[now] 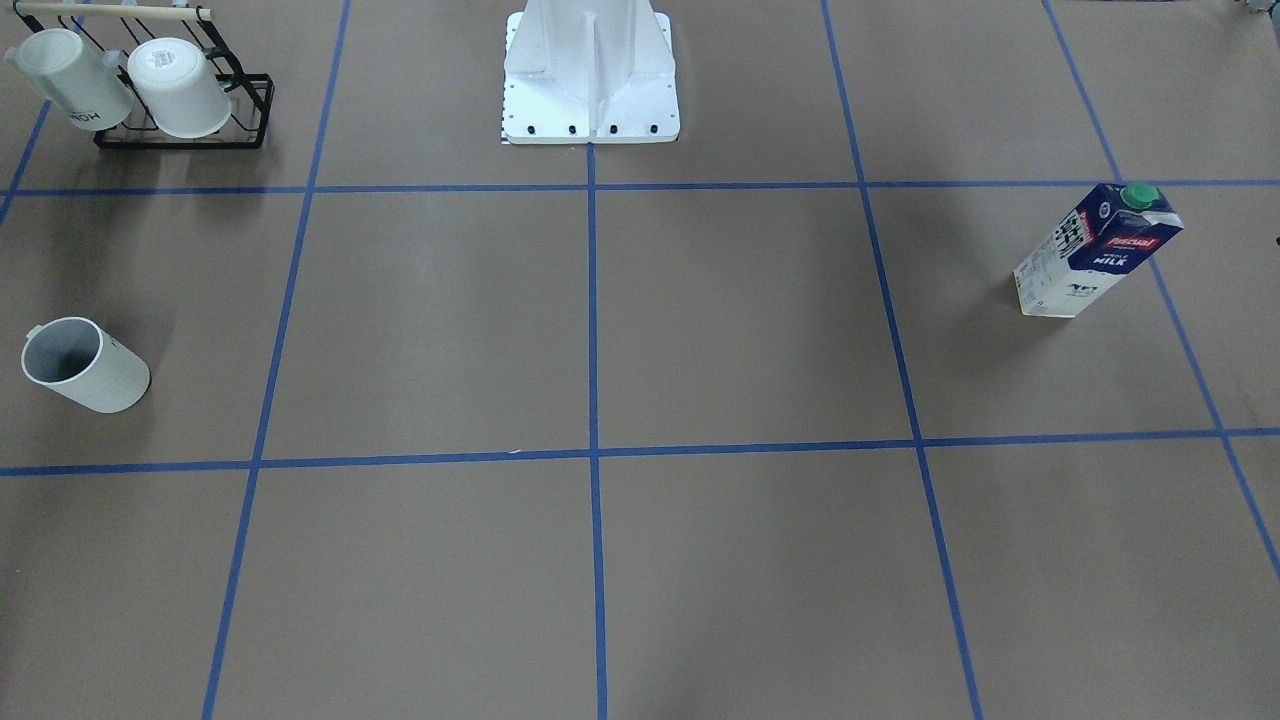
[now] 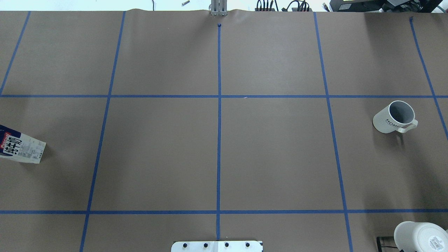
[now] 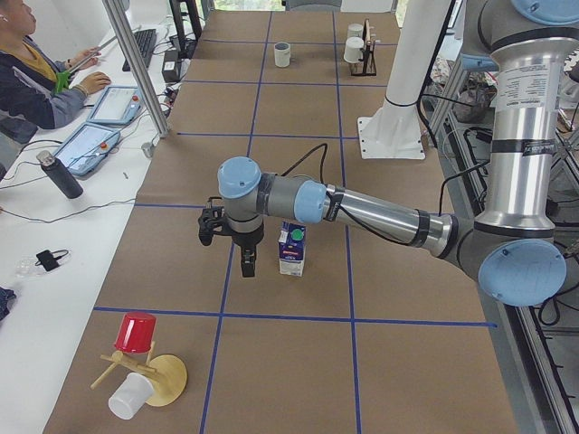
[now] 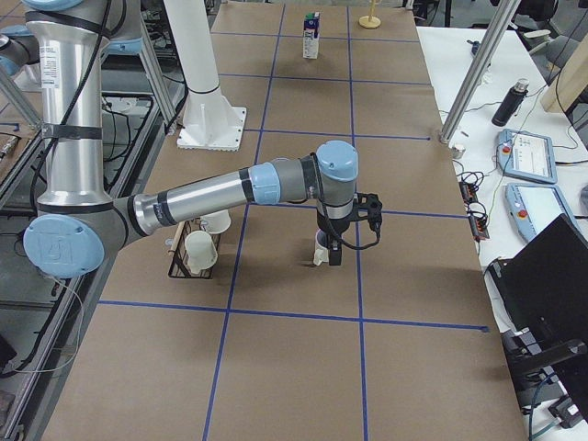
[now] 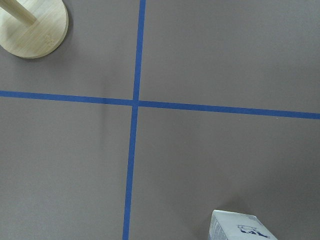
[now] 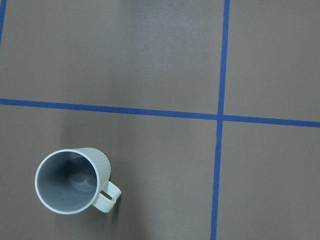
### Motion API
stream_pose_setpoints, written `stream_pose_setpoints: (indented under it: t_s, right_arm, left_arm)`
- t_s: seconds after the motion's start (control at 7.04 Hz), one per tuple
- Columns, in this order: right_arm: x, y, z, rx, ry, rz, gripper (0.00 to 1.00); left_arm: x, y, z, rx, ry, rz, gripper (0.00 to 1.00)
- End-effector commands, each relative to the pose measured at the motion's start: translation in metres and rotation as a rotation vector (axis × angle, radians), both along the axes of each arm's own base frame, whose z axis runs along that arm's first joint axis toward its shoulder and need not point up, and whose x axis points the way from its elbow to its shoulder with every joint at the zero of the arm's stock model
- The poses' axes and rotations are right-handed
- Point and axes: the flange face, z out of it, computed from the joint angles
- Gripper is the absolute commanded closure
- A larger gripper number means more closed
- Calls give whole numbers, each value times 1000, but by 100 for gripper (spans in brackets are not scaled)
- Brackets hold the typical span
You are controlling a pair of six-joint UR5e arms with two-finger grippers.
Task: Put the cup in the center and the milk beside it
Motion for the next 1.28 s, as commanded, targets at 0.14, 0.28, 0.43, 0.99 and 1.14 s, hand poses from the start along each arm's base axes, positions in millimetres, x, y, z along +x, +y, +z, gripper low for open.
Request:
stream_pose_setpoints:
  t_s: [0.14,0.28,0.43,0.99,1.14]
  right_arm:
    - [-1,2,4,-10,0,-3,0]
    - [-1,3,4,-7,-2,-2,0]
    - [-1,2,5,-9,3,-2,0]
    - [-26,1,14,-33,6,-47,0]
    - [-43,-4,14,-10,1,-79,0]
  left_arm:
    - [0,-1,-6,11,1,0,2]
    - [0,-1,-5,9,1,0,2]
    - [1,-1,-5,9,1,2,2]
    - [1,-2,-4,5,1,0,2]
    - [1,-2,-2,3,0,0,2]
